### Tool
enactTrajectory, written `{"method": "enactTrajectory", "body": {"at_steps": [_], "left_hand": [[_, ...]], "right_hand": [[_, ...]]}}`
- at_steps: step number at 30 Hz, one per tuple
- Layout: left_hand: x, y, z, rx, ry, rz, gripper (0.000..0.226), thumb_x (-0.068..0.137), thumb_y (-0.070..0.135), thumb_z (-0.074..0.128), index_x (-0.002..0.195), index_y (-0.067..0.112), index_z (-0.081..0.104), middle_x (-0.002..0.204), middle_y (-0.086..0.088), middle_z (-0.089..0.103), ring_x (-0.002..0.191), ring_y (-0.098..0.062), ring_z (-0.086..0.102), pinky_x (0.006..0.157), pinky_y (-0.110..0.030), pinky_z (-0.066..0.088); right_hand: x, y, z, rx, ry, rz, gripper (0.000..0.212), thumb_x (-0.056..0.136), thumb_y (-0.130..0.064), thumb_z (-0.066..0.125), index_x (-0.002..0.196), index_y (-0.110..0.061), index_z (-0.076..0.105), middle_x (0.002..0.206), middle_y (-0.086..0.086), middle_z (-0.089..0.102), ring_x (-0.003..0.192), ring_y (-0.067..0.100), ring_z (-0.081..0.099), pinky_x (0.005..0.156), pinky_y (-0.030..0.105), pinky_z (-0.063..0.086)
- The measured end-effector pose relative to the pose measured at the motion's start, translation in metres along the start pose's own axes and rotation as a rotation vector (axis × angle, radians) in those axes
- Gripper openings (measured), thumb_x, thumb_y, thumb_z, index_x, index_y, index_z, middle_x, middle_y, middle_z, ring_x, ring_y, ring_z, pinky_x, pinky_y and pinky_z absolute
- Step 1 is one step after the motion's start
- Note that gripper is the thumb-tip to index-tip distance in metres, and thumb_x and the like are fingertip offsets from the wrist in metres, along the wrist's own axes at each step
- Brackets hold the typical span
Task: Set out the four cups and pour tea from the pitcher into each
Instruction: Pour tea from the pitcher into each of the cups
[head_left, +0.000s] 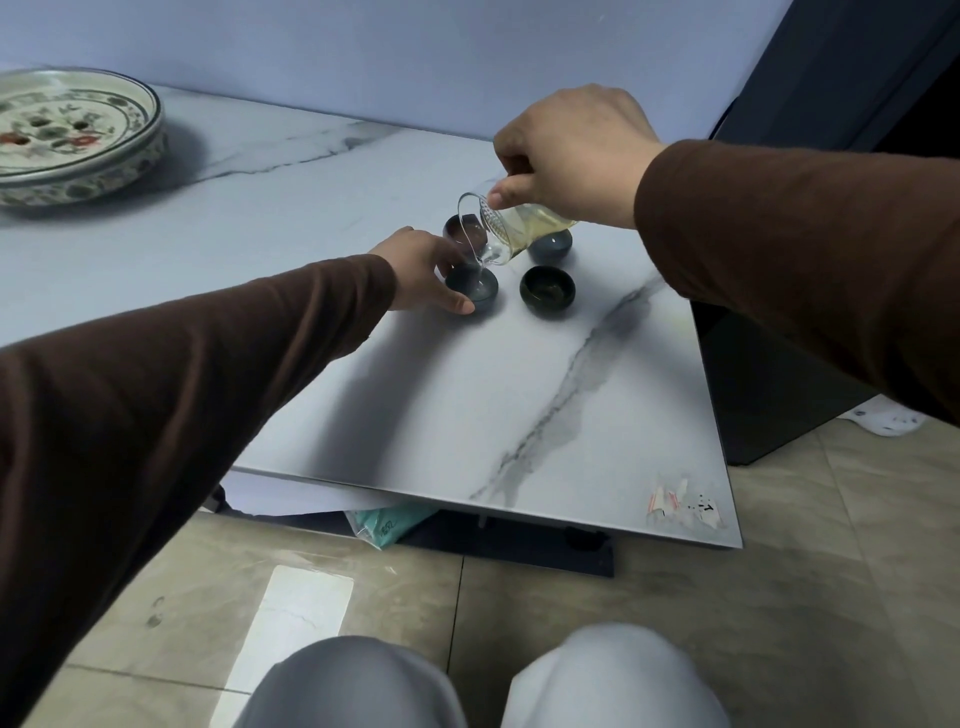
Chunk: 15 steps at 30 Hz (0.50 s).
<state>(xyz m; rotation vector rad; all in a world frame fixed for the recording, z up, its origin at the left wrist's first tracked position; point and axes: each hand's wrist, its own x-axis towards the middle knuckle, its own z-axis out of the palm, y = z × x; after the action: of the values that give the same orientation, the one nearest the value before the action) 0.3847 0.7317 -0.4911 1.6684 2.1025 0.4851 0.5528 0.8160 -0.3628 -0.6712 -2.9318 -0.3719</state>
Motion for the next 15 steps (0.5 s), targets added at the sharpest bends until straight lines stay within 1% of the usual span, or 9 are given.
{"method": "enactTrajectory", "body": {"at_steps": [4,9,15], "left_hand": [[0.0008,0.0004,-0.0002,0.009,-0.002,0.003,0.051,0.067,0.046,0.08,0.114,0.032,0.065,0.111,0.004,0.064,0.11,-0.022,0.051,0.094,-0.035,0.044],[0.0013,0.001,-0.0005,0.023,0.0,0.004,0.051,0.067,0.046,0.079,0.114,0.032,0.064,0.111,0.003,0.064,0.111,-0.023,0.05,0.094,-0.035,0.044],[0.0011,0.0017,-0.0012,0.025,-0.007,0.008,0.05,0.067,0.046,0.079,0.113,0.035,0.064,0.109,0.005,0.063,0.111,-0.023,0.049,0.095,-0.037,0.044]], "right_hand": [[0.0001,-0.001,-0.0025,-0.01,-0.002,-0.004,0.04,0.088,-0.057,0.058,0.075,-0.021,0.05,0.063,-0.007,0.039,0.078,0.027,0.046,0.067,0.034,0.028],[0.0005,-0.0024,-0.0046,-0.013,-0.003,-0.005,0.04,0.089,-0.057,0.057,0.075,-0.02,0.049,0.063,-0.007,0.039,0.078,0.028,0.047,0.068,0.035,0.029],[0.0016,-0.0027,-0.0063,-0.021,0.01,-0.005,0.04,0.088,-0.058,0.057,0.076,-0.02,0.051,0.073,-0.001,0.05,0.078,0.029,0.048,0.068,0.035,0.03]]}}
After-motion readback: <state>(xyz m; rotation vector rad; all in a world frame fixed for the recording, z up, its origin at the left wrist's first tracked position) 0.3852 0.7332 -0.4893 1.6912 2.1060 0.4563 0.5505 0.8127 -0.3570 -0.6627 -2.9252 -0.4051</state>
